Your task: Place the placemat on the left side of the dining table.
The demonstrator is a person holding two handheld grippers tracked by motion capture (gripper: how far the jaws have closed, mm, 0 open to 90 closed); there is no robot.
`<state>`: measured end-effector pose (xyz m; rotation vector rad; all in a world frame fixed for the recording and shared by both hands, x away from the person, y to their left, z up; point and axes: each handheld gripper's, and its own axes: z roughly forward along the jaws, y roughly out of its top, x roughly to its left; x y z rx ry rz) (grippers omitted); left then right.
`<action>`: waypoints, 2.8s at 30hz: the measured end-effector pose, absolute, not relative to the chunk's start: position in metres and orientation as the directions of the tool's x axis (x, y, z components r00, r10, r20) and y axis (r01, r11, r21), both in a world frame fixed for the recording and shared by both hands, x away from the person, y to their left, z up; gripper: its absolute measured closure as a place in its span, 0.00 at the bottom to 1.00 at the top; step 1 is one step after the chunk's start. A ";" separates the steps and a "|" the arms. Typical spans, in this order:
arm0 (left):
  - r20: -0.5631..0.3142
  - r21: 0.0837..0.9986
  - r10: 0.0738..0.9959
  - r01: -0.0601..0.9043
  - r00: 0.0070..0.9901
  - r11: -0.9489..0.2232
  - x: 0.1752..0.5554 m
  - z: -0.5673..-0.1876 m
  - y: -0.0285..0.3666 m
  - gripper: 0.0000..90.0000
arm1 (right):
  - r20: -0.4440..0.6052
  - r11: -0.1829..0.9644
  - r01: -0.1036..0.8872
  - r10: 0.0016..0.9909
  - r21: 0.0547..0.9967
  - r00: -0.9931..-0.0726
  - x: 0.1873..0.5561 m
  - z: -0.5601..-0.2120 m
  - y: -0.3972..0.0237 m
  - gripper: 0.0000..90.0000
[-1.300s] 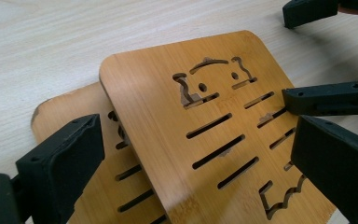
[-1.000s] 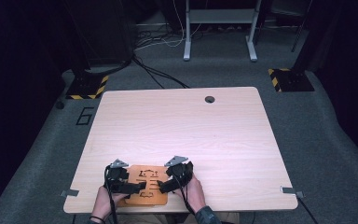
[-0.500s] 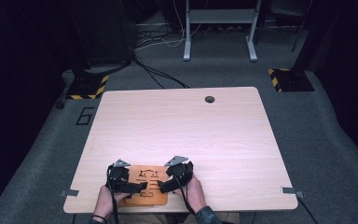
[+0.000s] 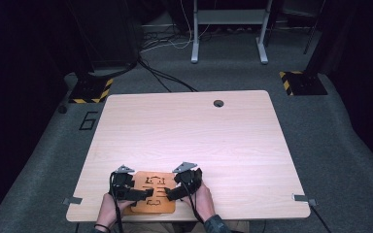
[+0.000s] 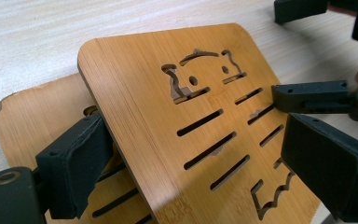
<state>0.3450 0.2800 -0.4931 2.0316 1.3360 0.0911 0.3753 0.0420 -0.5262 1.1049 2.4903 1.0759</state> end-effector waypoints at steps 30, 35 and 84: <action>-0.388 0.595 0.776 0.778 0.497 -0.200 0.347 -0.466 0.278 0.13 | 0.151 0.393 0.589 0.729 0.706 -0.668 0.379 -0.526 0.028 0.00; -0.396 0.597 0.771 0.778 0.499 -0.197 0.348 -0.462 0.275 0.14 | 0.160 0.383 0.594 0.732 0.707 -0.662 0.379 -0.526 0.025 0.00; -0.409 0.586 0.738 0.774 0.537 -0.239 0.363 -0.411 0.228 0.31 | 0.215 0.287 0.631 0.773 0.721 -0.597 0.381 -0.526 0.006 0.00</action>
